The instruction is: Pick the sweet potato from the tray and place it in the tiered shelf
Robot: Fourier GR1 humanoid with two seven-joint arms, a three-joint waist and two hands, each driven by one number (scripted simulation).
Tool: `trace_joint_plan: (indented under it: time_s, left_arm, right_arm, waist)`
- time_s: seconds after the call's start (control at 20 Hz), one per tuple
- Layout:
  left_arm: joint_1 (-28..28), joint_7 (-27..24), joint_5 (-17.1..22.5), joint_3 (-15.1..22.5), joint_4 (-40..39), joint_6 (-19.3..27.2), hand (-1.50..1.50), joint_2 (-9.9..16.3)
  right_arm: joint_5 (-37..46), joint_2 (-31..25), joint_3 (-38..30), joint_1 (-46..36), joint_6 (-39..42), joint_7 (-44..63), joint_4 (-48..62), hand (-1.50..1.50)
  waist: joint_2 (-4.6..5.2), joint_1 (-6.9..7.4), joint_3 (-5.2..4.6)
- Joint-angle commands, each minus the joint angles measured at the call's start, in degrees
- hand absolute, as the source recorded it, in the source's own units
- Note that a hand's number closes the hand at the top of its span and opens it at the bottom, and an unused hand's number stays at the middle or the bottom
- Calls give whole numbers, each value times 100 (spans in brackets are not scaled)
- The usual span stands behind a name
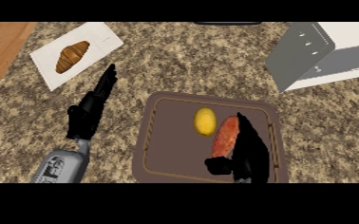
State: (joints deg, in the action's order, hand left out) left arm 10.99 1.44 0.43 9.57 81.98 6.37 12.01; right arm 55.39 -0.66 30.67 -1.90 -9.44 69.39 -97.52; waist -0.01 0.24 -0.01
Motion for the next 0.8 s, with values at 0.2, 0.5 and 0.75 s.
trace_joint_plan:
  time_s: [0.2, 0.5, 0.75]
  left_arm:
    - [-113, -202, -56, -130, -30, -72, 0, -13]
    - [-51, -126, -202, -27, -122, 33, 0, -257]
    - [82, -63, -39, -331, -130, -227, 0, -9]
  right_arm:
    - [38, 63, 532, -275, -64, 1171, 467, 150]
    - [263, 63, 371, -289, 171, 1161, 167, 150]
    - [-454, -973, 397, 192, 749, -1336, -383, 150]
  waist:
    - [2, 7, -1]
    - [-4, -24, -1]
    - [-1, -31, 3]
